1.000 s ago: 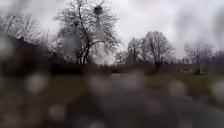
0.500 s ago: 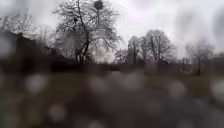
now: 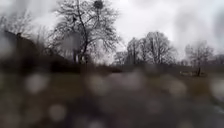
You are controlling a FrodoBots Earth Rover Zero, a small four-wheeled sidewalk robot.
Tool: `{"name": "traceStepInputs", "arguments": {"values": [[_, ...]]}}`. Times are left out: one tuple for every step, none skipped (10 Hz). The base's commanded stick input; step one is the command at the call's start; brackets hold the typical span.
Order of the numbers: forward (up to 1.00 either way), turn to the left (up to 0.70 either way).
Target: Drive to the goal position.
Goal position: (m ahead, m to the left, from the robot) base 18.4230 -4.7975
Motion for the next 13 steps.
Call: {"name": "traceStepInputs", "arguments": {"values": [[0.85,-0.33],[0.85,-0.1],[0.85,0.0],[0.85,0.0],[0.85,0.0],[0.85,0.0],[0.85,0.0],[0.85,0.0],[0.85,0.0],[0.85,0.0],[0.85,0.0],[0.85,0.0],[0.85,0.0]]}}
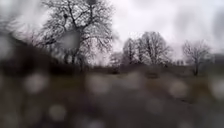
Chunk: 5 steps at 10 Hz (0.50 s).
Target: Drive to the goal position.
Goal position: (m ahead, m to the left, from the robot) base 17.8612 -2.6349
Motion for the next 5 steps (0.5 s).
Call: {"name": "traceStepInputs", "arguments": {"values": [[0.85,0.0],[0.85,0.0],[0.85,0.0],[0.85,0.0],[0.85,0.0]]}}
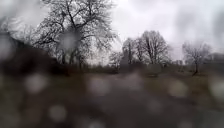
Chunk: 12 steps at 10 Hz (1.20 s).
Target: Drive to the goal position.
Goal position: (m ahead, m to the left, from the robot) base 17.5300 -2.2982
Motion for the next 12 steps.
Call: {"name": "traceStepInputs", "arguments": {"values": [[0.85,0.0],[0.85,0.0],[0.85,0.0],[0.85,0.0],[0.85,0.0],[0.85,0.0],[0.85,0.0],[0.85,0.0],[0.85,0.0],[0.85,0.0],[0.85,0.0],[0.85,0.0]]}}
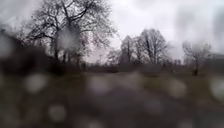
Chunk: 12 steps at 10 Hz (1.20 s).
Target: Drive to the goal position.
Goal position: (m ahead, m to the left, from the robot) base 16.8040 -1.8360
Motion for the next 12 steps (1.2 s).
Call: {"name": "traceStepInputs", "arguments": {"values": [[0.85,0.0],[0.85,0.34],[0.85,0.25],[0.85,0.16],[0.85,0.06],[0.85,0.0],[0.85,0.0],[0.85,0.0],[0.85,0.0],[0.85,0.0],[0.85,0.0],[0.85,0.0]]}}
